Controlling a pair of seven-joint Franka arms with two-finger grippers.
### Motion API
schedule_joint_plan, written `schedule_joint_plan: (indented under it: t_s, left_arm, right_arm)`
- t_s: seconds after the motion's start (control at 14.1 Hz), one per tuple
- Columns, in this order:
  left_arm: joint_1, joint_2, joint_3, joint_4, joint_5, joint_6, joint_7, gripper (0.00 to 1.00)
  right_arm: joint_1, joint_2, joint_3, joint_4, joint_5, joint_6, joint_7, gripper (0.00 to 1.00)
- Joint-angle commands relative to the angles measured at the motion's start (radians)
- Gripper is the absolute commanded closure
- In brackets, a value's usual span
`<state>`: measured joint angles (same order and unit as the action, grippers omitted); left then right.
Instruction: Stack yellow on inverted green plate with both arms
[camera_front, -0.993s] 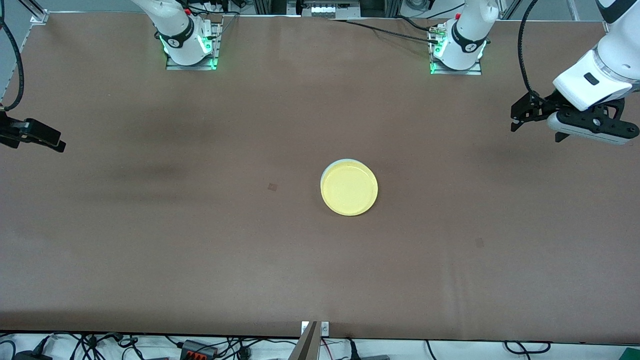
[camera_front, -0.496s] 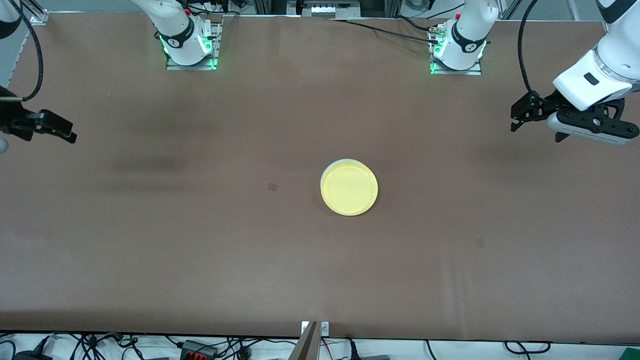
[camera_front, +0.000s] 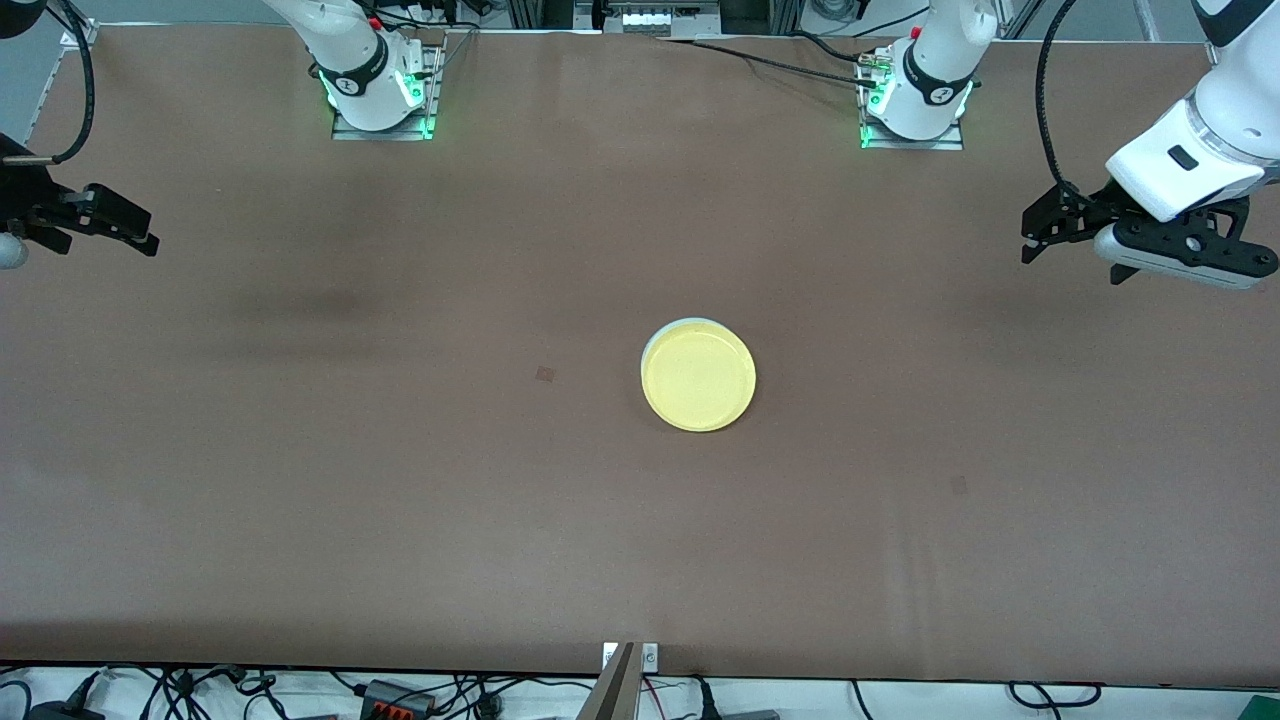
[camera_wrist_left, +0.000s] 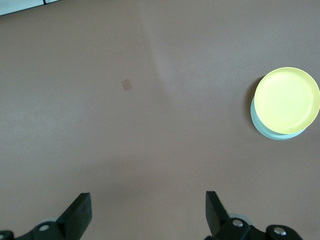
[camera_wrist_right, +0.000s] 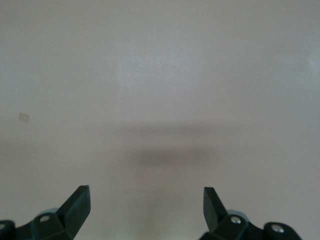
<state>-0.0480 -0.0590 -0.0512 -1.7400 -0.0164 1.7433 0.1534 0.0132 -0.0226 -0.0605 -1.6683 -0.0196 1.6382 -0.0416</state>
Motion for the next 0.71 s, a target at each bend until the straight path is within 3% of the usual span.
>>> schedule_joint_plan:
  t_s: [0.0, 0.64]
  left_arm:
    - [-0.004, 0.008, 0.001, 0.023, 0.027, -0.013, -0.002, 0.00]
    - [-0.004, 0.008, 0.001, 0.023, 0.027, -0.015, -0.002, 0.00]
  right_arm:
    - [-0.010, -0.016, 0.018, -0.011, -0.010, 0.008, 0.008, 0.00]
    - [-0.012, -0.023, 0.014, -0.021, -0.002, 0.019, 0.020, 0.00]
